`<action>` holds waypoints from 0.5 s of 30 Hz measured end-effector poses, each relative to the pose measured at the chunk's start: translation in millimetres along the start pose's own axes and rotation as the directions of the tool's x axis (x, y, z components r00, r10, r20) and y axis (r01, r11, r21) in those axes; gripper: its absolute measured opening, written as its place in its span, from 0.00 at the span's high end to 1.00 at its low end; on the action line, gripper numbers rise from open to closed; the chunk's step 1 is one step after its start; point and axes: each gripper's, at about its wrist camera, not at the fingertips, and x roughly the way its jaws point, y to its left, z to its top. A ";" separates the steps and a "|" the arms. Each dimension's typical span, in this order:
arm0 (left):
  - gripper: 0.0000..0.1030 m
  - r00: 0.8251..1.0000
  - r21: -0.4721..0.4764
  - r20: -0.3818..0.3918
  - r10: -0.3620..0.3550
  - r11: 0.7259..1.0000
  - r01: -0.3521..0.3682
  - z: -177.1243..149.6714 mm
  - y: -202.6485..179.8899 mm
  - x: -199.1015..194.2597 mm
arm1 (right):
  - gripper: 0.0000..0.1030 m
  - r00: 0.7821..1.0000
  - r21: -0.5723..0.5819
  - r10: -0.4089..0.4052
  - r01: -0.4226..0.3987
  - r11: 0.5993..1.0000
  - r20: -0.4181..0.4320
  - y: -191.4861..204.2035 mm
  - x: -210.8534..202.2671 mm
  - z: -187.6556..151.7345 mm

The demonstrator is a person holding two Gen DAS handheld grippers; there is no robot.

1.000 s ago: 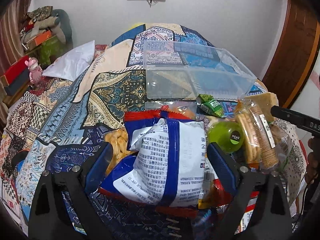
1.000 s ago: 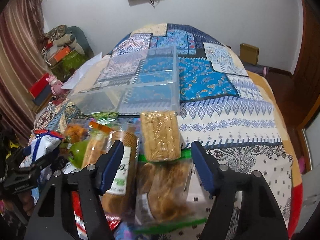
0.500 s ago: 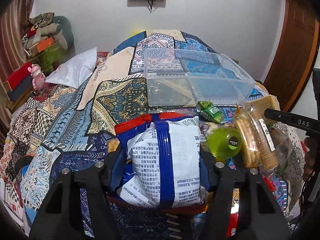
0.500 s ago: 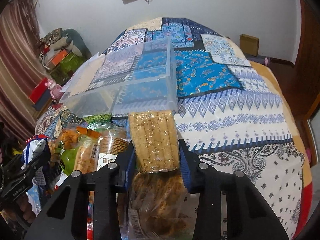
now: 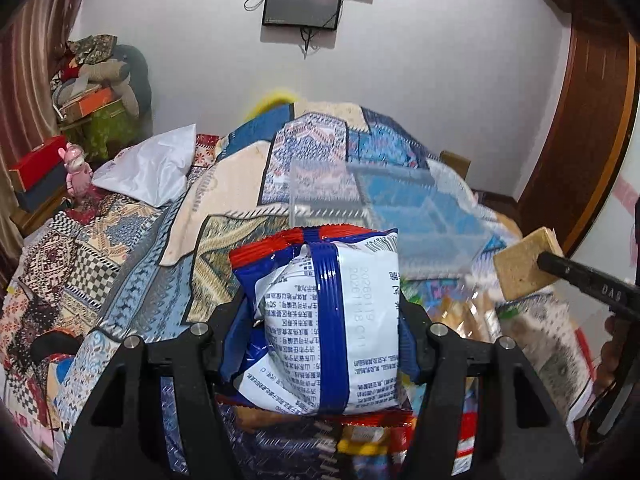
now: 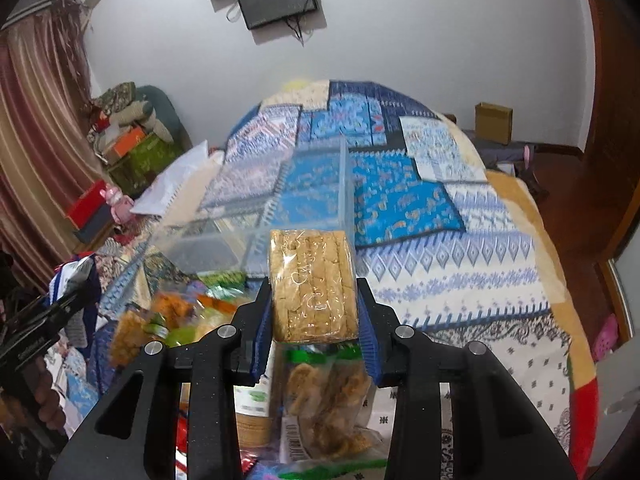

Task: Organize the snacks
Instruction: 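Lower the chip bag into the clear box with the left gripper while the right drops the cracker bar in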

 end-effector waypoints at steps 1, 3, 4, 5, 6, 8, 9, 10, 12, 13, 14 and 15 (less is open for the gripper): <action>0.41 1.000 -0.002 0.006 -0.006 1.000 0.006 5.0 -0.9 -0.1 | 0.67 1.000 -0.005 0.000 0.000 1.000 0.011 1.0 -2.7 3.1; 0.41 1.000 0.004 0.019 -0.012 1.000 0.012 13.7 -3.8 -0.2 | 0.67 1.000 -0.009 0.002 -0.002 1.000 0.031 3.2 -6.9 9.8; 0.41 1.000 0.010 0.028 -0.015 1.000 0.015 20.0 -6.2 0.6 | 0.67 0.999 -0.011 0.005 -0.004 1.000 0.039 4.9 -8.2 13.4; 0.41 0.999 0.014 0.032 -0.018 1.000 0.018 23.9 -8.1 1.2 | 0.67 0.999 -0.015 0.009 -0.008 1.000 0.049 6.5 -8.8 18.2; 0.41 0.999 0.019 0.037 -0.023 1.000 0.022 28.5 -10.2 2.3 | 0.67 0.998 -0.018 0.010 -0.009 1.000 0.056 8.4 -10.4 19.7; 0.41 0.998 0.033 0.046 -0.030 0.999 0.029 40.0 -15.8 6.2 | 0.67 0.997 -0.024 0.015 -0.014 1.000 0.070 11.8 -9.9 27.2; 0.41 0.998 0.038 0.049 -0.033 0.999 0.031 44.5 -18.1 8.5 | 0.67 0.997 -0.025 0.018 -0.016 1.000 0.078 13.4 -9.3 31.2; 0.41 0.998 0.044 0.053 -0.035 0.999 0.033 48.4 -19.8 10.6 | 0.67 0.996 -0.028 0.022 -0.019 0.999 0.084 15.1 -8.0 35.5; 0.41 0.998 0.058 0.057 -0.033 0.998 0.029 57.0 -24.8 17.9 | 0.67 0.995 -0.032 0.027 -0.024 0.999 0.093 17.6 -3.7 43.3; 0.41 0.998 0.062 0.056 -0.035 0.998 0.031 60.7 -26.5 22.2 | 0.67 0.995 -0.034 0.029 -0.026 0.999 0.096 19.0 -1.4 46.5; 0.41 0.998 0.065 0.053 -0.036 0.997 0.032 63.0 -27.9 25.9 | 0.67 0.995 -0.036 0.031 -0.028 0.999 0.098 19.7 0.8 49.6; 0.41 0.998 0.068 0.048 -0.036 0.997 0.033 66.4 -29.2 30.6 | 0.67 0.994 -0.039 0.035 -0.032 0.999 0.100 21.1 3.8 53.5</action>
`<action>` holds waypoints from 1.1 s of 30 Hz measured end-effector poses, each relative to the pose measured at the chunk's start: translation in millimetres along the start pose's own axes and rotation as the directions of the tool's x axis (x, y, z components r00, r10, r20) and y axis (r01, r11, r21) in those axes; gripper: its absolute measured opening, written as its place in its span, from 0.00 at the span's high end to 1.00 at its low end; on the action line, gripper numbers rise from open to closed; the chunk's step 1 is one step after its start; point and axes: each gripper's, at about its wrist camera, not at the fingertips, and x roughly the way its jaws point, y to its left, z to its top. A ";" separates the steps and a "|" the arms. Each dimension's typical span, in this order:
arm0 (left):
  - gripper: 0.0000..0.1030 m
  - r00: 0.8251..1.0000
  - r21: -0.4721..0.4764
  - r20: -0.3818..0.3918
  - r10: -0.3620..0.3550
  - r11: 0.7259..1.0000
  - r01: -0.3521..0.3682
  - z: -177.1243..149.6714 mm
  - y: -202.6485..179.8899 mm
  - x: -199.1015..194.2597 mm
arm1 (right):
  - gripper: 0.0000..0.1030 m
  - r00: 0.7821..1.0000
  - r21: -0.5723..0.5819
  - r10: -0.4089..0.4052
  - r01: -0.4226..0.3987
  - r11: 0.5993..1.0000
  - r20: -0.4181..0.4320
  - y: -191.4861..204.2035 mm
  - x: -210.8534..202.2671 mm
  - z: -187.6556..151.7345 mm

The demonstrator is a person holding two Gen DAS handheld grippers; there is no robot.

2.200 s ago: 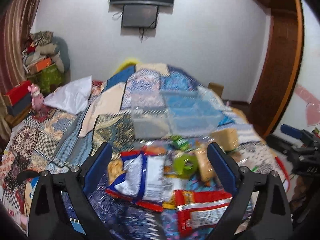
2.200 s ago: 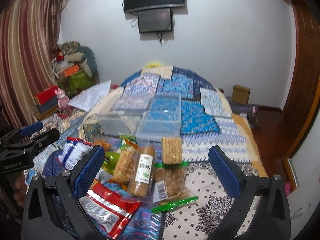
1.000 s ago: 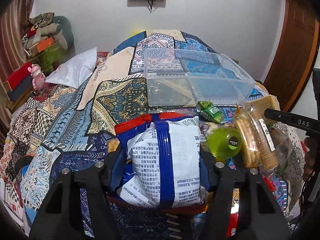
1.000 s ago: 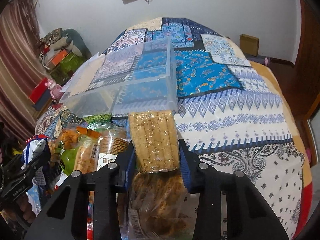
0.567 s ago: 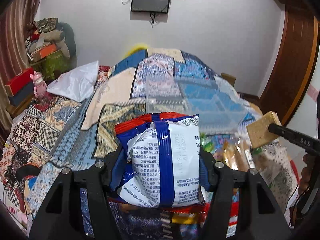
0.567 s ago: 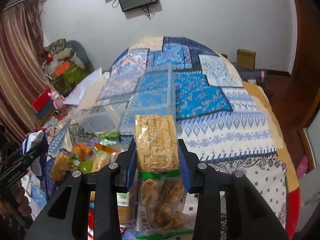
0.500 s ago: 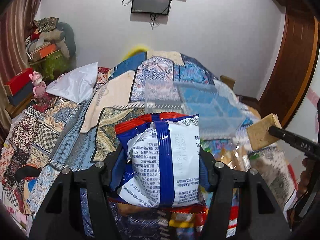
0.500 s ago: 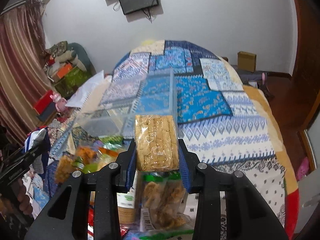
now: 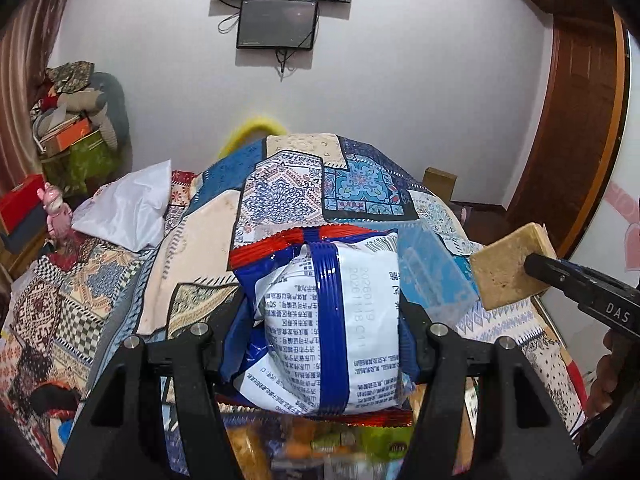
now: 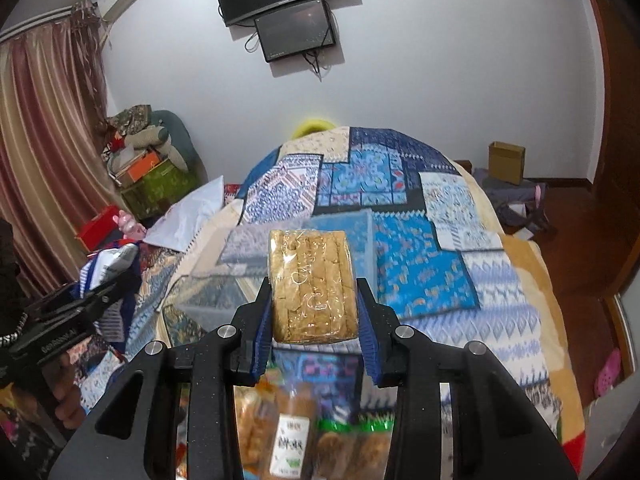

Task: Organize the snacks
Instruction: 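Lower the chip bag into the clear box with the left gripper while the right drops the cracker bar in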

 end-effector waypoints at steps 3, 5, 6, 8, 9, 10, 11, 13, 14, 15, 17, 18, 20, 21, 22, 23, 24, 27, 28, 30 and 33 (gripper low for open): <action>0.41 1.000 0.002 -0.014 0.001 1.000 -0.001 8.5 -0.8 16.0 | 0.67 1.000 -0.007 0.004 -0.004 1.000 0.001 2.2 12.2 9.2; 0.41 1.000 -0.002 -0.025 0.006 1.000 -0.006 14.1 0.2 28.7 | 0.67 1.000 -0.007 0.005 -0.005 1.000 -0.003 2.7 19.0 12.6; 0.41 1.000 -0.005 -0.029 0.008 1.000 -0.008 15.4 0.6 33.3 | 0.67 1.000 -0.005 0.007 -0.007 1.000 -0.008 3.0 23.7 14.6; 0.41 0.999 -0.015 -0.048 0.010 1.000 -0.010 19.3 2.6 47.3 | 0.67 1.000 -0.001 0.013 -0.013 1.000 -0.019 3.6 31.7 16.8; 0.41 0.999 -0.017 -0.053 0.010 1.000 -0.011 20.7 3.4 52.2 | 0.67 1.000 0.002 0.015 -0.015 1.000 -0.025 3.6 36.2 17.1; 0.41 0.998 -0.016 -0.057 0.016 1.000 -0.017 22.2 3.8 59.0 | 0.67 0.999 0.004 0.016 -0.016 1.000 -0.034 3.6 41.6 17.6; 0.41 0.998 -0.011 -0.059 0.021 1.000 -0.022 23.4 3.9 63.5 | 0.67 0.999 0.005 0.015 -0.015 1.000 -0.042 3.5 46.7 17.8; 0.41 0.997 -0.004 -0.067 0.037 0.999 -0.037 25.9 3.4 75.0 | 0.67 0.998 0.004 0.010 -0.010 1.000 -0.061 3.3 57.6 17.7; 0.41 0.996 -0.008 -0.077 0.040 0.999 -0.041 27.2 4.1 82.9 | 0.67 0.997 0.002 0.007 -0.007 1.000 -0.071 3.5 62.6 17.6; 0.41 0.996 -0.012 -0.085 0.041 0.999 -0.042 27.5 4.2 87.5 | 0.67 0.996 0.000 0.001 -0.001 1.000 -0.085 4.0 69.3 17.1; 0.41 0.992 -0.019 -0.113 0.049 0.998 -0.051 27.9 5.8 102.0 | 0.67 0.994 -0.005 -0.006 0.006 1.000 -0.106 4.3 78.3 15.7; 0.41 0.990 -0.018 -0.129 0.052 0.998 -0.055 27.0 5.2 108.8 | 0.67 0.993 -0.006 -0.008 0.008 1.000 -0.121 4.8 84.5 14.8; 0.41 0.983 -0.011 -0.174 0.059 0.998 -0.062 24.2 3.6 124.0 | 0.67 0.989 -0.010 -0.014 0.012 1.000 -0.144 5.0 93.2 13.4; 0.41 0.980 -0.008 -0.188 0.058 0.998 -0.061 23.3 3.2 129.6 | 0.67 0.987 -0.014 -0.019 0.017 1.000 -0.159 5.7 98.9 11.9; 0.41 0.976 -0.005 -0.208 0.060 0.998 -0.062 21.1 2.9 137.1 | 0.67 0.985 -0.017 -0.023 0.020 1.000 -0.170 6.3 102.8 11.2; 0.41 0.973 -0.002 -0.220 0.064 0.998 -0.066 19.6 2.2 141.7 | 0.67 0.983 -0.023 -0.028 0.024 0.999 -0.181 6.9 106.7 9.8; 0.41 0.970 -0.001 -0.233 0.064 0.998 -0.066 17.3 1.3 145.9 | 0.67 0.981 -0.030 -0.033 0.028 0.999 -0.193 7.7 110.7 8.0; 0.41 0.964 -0.018 -0.261 0.054 0.998 -0.061 13.4 1.8 156.4 | 0.67 0.972 -0.047 -0.040 0.030 0.998 -0.233 9.9 119.4 2.2; 0.41 0.962 -0.025 -0.269 0.052 0.998 -0.061 12.5 3.2 158.2 | 0.67 0.968 -0.053 -0.042 0.030 0.998 -0.249 10.4 121.8 0.2; 0.41 0.956 -0.042 -0.291 0.042 0.998 -0.056 11.3 4.8 163.2 | 0.67 0.957 -0.069 -0.045 0.027 0.997 -0.286 12.4 126.3 -3.4; 0.39 0.948 -0.058 -0.316 0.042 0.996 -0.063 10.5 9.0 167.7 | 0.64 0.951 -0.088 -0.059 0.033 0.996 -0.304 14.1 127.7 -7.5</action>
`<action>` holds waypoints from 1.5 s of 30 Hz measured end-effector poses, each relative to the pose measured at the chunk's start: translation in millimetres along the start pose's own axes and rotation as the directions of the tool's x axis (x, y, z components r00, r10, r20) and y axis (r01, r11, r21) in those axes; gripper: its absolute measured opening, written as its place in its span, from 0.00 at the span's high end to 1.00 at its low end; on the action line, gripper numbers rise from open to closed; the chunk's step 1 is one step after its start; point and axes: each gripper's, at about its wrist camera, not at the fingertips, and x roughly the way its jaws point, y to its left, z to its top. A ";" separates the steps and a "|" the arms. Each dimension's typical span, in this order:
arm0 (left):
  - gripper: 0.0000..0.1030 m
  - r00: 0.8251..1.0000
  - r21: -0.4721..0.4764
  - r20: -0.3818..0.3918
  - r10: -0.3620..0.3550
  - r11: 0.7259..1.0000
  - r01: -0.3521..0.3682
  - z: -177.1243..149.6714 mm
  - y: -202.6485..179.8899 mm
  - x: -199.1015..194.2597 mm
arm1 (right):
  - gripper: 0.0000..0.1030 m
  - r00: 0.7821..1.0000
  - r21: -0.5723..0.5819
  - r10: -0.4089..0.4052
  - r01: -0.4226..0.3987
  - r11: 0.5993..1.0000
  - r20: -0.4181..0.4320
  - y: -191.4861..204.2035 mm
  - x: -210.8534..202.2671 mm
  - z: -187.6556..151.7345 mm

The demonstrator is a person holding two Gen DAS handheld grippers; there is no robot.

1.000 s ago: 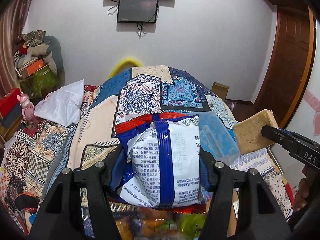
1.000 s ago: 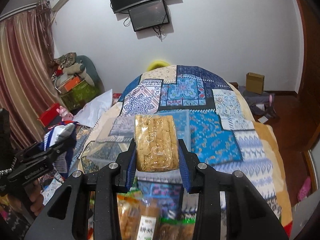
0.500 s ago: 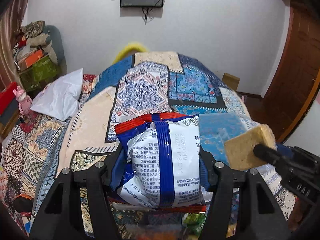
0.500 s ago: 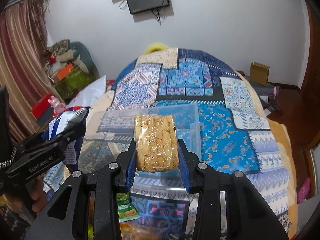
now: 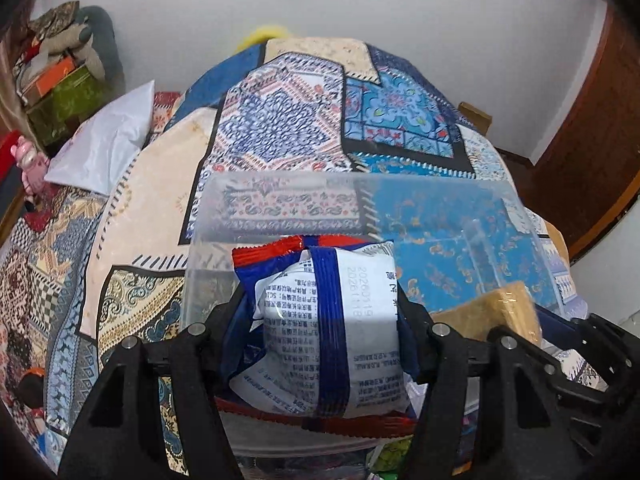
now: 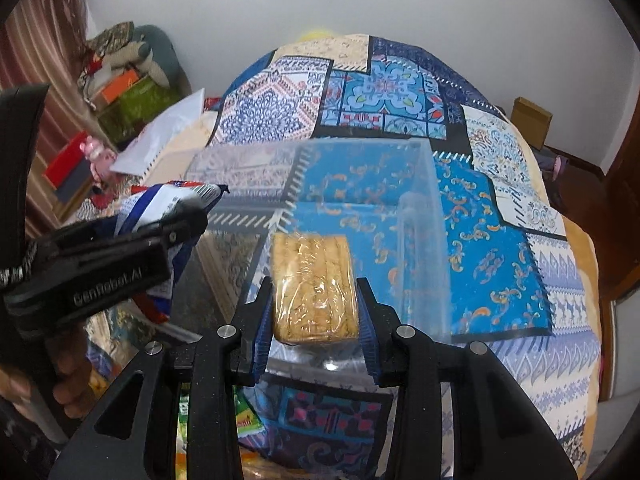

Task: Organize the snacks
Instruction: 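Lower the chip bag into the clear box with the left gripper while the right drops the cracker bar in, then grasp the puffed-corn bag with the left gripper while the right grasps the green-topped crisps bag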

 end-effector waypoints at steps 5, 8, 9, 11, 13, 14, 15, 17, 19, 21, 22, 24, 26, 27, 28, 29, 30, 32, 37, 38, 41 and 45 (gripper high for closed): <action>0.33 1.000 -0.016 -0.017 0.010 1.000 -0.010 -1.7 6.1 -4.6 | 0.52 1.000 -0.012 -0.013 0.013 1.000 0.023 1.4 -15.7 1.0; 0.27 1.000 -0.015 0.019 0.010 1.000 -0.009 -0.9 8.3 -23.8 | 0.44 0.998 -0.019 -0.018 0.019 1.000 0.065 3.5 -33.3 2.6; 0.26 0.999 -0.015 0.032 0.010 1.000 -0.010 -0.6 8.9 -29.9 | 0.43 0.997 -0.022 -0.018 0.019 1.000 0.080 3.8 -41.5 2.5; 0.26 0.997 -0.003 0.071 0.012 1.000 -0.012 -2.0 8.8 -49.1 | 0.40 0.995 -0.028 -0.012 0.015 1.000 0.104 3.7 -56.8 1.2; 0.25 0.994 0.022 0.108 0.012 1.000 -0.014 -6.3 7.4 -70.3 | 0.40 0.991 -0.029 -0.014 0.018 0.999 0.132 2.3 -75.2 -2.9; 0.23 0.992 0.036 0.126 0.012 0.999 -0.016 -9.4 6.6 -81.7 | 0.40 0.989 -0.032 -0.017 0.021 0.999 0.144 2.1 -83.3 -4.7; 0.21 0.990 0.046 0.139 0.011 0.999 -0.017 -11.2 6.6 -89.7 | 0.40 0.988 -0.036 -0.020 0.026 0.999 0.155 1.6 -90.6 -6.5; 0.17 0.984 0.071 0.178 0.009 0.997 -0.022 -20.4 6.6 -112.4 | 0.39 0.984 -0.040 -0.028 0.036 0.999 0.175 -0.6 -104.5 -11.3; 0.14 0.977 0.096 0.214 0.012 0.995 -0.033 -30.7 7.0 -133.0 | 0.35 0.980 -0.038 -0.036 0.045 0.998 0.196 -3.7 -119.3 -18.9; 0.12 0.971 0.118 0.241 0.007 0.992 -0.036 -41.5 8.9 -152.5 | 0.30 0.976 -0.026 -0.039 0.046 0.999 0.215 -6.3 -131.0 -26.7; 0.11 0.968 0.126 0.252 0.001 0.992 -0.034 -47.8 10.9 -162.5 | 0.29 0.974 -0.020 -0.039 0.044 0.999 0.222 -7.4 -136.1 -31.1; 0.09 0.965 0.130 0.263 -0.006 0.991 -0.029 -57.6 14.8 -175.0 | 0.29 0.974 -0.015 -0.036 0.040 0.999 0.224 -9.6 -144.8 -40.0; 0.07 0.964 0.123 0.264 -0.012 0.992 -0.021 -69.3 22.1 -184.9 | 0.29 0.975 -0.010 -0.034 0.037 0.999 0.221 -10.1 -149.3 -47.1; 0.07 0.964 0.115 0.264 -0.013 0.993 -0.018 -74.7 25.7 -187.0 | 0.29 0.976 -0.011 -0.035 0.038 0.999 0.216 -10.7 -151.3 -52.7; 0.07 0.965 0.107 0.262 -0.010 0.994 -0.018 -81.1 30.1 -188.2 | 0.29 0.976 -0.012 -0.038 0.042 0.999 0.213 -10.6 -152.0 -56.6; 0.07 0.967 0.098 0.255 -0.001 0.995 -0.025 -86.8 34.0 -187.3 | 0.29 0.977 -0.014 -0.042 0.046 0.999 0.210 -11.2 -152.8 -61.3; 0.07 0.969 0.092 0.247 0.008 0.995 -0.032 -91.7 37.5 -185.7 | 0.29 0.979 -0.020 -0.051 0.056 0.998 0.199 -11.0 -151.7 -67.1; 0.07 0.974 0.083 0.226 0.024 0.996 -0.044 -102.8 44.2 -180.6 | 0.29 0.981 -0.025 -0.061 0.067 0.997 0.182 -11.2 -150.1 -77.6; 0.07 0.987 0.067 0.148 0.055 0.996 -0.066 -134.0 59.4 -160.1 | 0.28 0.991 -0.026 -0.068 0.071 0.997 0.118 -14.4 -137.9 -104.6; 0.07 0.989 0.066 0.138 0.056 0.996 -0.065 -139.7 62.1 -156.6 | 0.28 0.992 -0.026 -0.068 0.071 0.997 0.105 -15.5 -134.9 -108.4; 0.07 0.994 0.055 0.095 0.062 0.996 -0.067 -153.9 70.1 -144.8 | 0.28 0.997 -0.020 -0.066 0.067 0.998 0.048 -17.7 -123.3 -121.4; 0.07 0.997 0.034 0.033 0.064 0.997 -0.065 -167.7 78.2 -127.4 | 0.28 0.998 -0.010 -0.064 0.064 0.998 -0.019 -21.6 -103.3 -131.8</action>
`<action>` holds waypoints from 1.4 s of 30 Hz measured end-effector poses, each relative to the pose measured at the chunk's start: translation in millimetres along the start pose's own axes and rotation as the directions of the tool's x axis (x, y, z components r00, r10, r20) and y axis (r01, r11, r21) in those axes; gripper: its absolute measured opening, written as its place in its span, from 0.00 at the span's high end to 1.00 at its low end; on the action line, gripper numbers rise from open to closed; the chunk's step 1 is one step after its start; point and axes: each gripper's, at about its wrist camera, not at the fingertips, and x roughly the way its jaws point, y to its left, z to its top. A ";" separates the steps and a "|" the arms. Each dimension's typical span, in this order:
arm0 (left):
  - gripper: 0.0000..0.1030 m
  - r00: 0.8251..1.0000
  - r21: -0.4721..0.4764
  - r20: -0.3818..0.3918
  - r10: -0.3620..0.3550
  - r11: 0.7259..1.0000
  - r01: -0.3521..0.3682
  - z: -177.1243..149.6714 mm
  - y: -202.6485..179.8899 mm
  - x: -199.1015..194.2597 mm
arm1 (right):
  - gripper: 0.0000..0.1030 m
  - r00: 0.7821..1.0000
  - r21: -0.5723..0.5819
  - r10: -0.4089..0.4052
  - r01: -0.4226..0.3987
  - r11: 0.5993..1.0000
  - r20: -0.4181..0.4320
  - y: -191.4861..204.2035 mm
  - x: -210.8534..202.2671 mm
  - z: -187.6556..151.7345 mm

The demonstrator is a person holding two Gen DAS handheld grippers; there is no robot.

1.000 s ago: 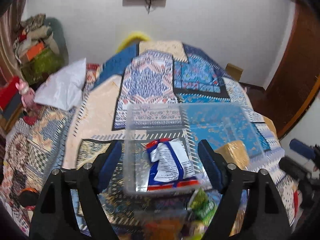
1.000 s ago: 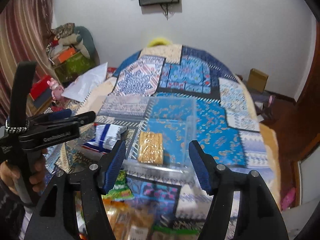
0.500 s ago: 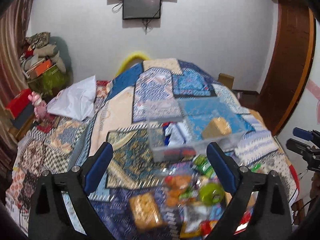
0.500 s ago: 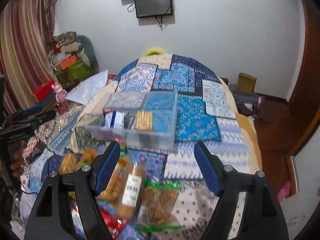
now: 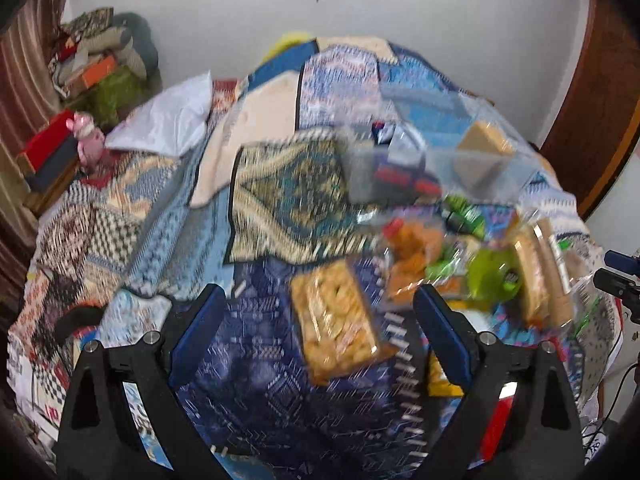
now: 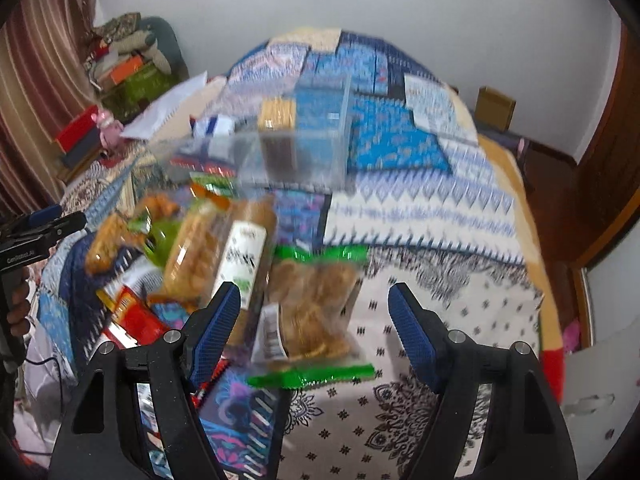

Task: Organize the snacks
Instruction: 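Grasp the puffed-corn bag with the left gripper while the right grasps the green-topped crisps bag, then place the puffed-corn bag in the box with the left gripper while the right drops the crisps bag in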

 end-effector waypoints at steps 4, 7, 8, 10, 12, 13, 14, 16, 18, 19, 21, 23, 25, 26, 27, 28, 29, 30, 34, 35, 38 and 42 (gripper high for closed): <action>0.07 0.999 -0.010 -0.037 -0.006 1.000 0.005 -7.4 2.1 15.5 | 0.28 0.999 0.021 0.009 -0.008 1.000 -0.041 -3.9 14.4 -9.2; 0.11 0.999 -0.023 -0.051 -0.017 1.000 0.016 -9.2 2.0 25.0 | 0.29 0.997 0.039 0.027 -0.025 0.999 -0.067 -6.1 23.3 -12.6; 0.14 0.998 -0.026 -0.055 -0.021 0.999 0.019 -9.2 1.8 28.3 | 0.29 0.997 0.040 0.029 -0.026 0.999 -0.073 -6.3 25.9 -13.7; 0.18 0.998 -0.042 -0.059 -0.028 0.999 0.025 -8.6 2.5 34.4 | 0.29 0.996 0.041 0.028 -0.024 0.999 -0.080 -4.5 29.0 -15.3; 0.23 0.997 -0.059 -0.066 -0.036 0.998 0.032 -7.4 4.3 39.8 | 0.29 0.995 0.058 0.040 -0.035 0.998 -0.092 -6.1 33.7 -16.1; 0.28 0.997 -0.068 -0.070 -0.041 0.997 0.036 -7.3 5.9 42.6 | 0.29 0.994 0.066 0.045 -0.039 0.997 -0.095 -7.2 35.5 -16.6; 0.33 0.996 -0.074 -0.081 -0.043 0.997 0.036 -7.1 6.6 46.2 | 0.31 0.994 0.073 0.051 -0.044 0.996 -0.099 -8.0 37.2 -17.2; 0.38 0.993 -0.088 -0.103 -0.059 0.995 0.050 -8.5 7.4 53.4 | 0.38 0.992 0.084 0.073 -0.064 0.994 -0.106 -9.5 40.9 -18.0; 0.40 0.992 -0.102 -0.104 -0.069 0.993 0.059 -9.8 8.2 56.4 | 0.43 0.990 0.090 0.084 -0.074 0.993 -0.112 -10.1 43.6 -18.6; 0.43 0.993 -0.103 -0.097 -0.070 0.993 0.060 -10.0 7.8 55.6 | 0.46 0.991 0.089 0.084 -0.074 0.993 -0.106 -10.0 43.4 -18.5; 0.51 0.994 -0.094 -0.086 -0.069 0.994 0.061 -9.4 5.6 53.5 | 0.50 0.991 0.084 0.083 -0.074 0.994 -0.101 -9.0 42.7 -18.1; 0.53 0.994 -0.083 -0.085 -0.065 0.995 0.058 -8.1 3.0 51.1 | 0.54 0.992 0.076 0.085 -0.078 0.994 -0.096 -8.7 42.1 -17.3; 0.54 0.994 -0.081 -0.087 -0.070 0.995 0.063 -7.9 2.3 48.9 | 0.56 0.993 0.065 0.078 -0.073 0.995 -0.087 -8.2 40.4 -16.5; 0.55 0.994 -0.080 -0.086 -0.073 0.995 0.066 -7.4 1.9 47.2 | 0.57 0.994 0.064 0.071 -0.065 0.996 -0.082 -8.3 38.4 -16.8; 0.55 0.994 -0.079 -0.083 -0.072 0.995 0.066 -6.8 1.8 44.8 | 0.58 0.995 0.065 0.067 -0.062 0.996 -0.078 -9.3 37.9 -15.9; 0.55 0.995 -0.078 -0.075 -0.069 0.995 0.063 -6.0 1.7 41.4 | 0.58 0.995 0.067 0.063 -0.058 0.996 -0.074 -11.0 36.6 -15.1; 0.55 0.995 -0.077 -0.068 -0.067 0.995 0.062 -4.6 2.0 38.3 | 0.59 0.996 0.071 0.061 -0.056 0.996 -0.071 -13.3 35.0 -14.6; 0.55 0.996 -0.078 -0.061 -0.067 0.995 0.062 -3.3 2.5 35.8 | 0.59 0.996 0.076 0.059 -0.054 0.996 -0.068 -15.3 32.8 -14.3; 0.55 0.998 -0.082 -0.018 -0.067 0.994 0.065 5.4 4.9 18.0 | 0.59 0.999 0.087 0.043 -0.040 0.995 -0.032 -23.4 18.0 -9.4; 0.55 0.998 -0.079 -0.008 -0.066 0.995 0.065 8.0 4.4 14.5 | 0.59 0.999 0.085 0.038 -0.036 0.996 -0.019 -23.7 12.9 -7.8; 0.55 0.997 -0.071 0.030 -0.068 0.995 0.070 18.8 2.0 1.4 | 0.59 0.999 0.077 0.027 -0.030 0.997 0.035 -24.4 -4.3 1.9; 0.55 0.994 -0.065 0.079 -0.074 0.995 0.079 34.8 -3.0 -12.5 | 0.59 0.995 0.066 0.035 -0.041 0.997 0.092 -20.3 -17.2 16.9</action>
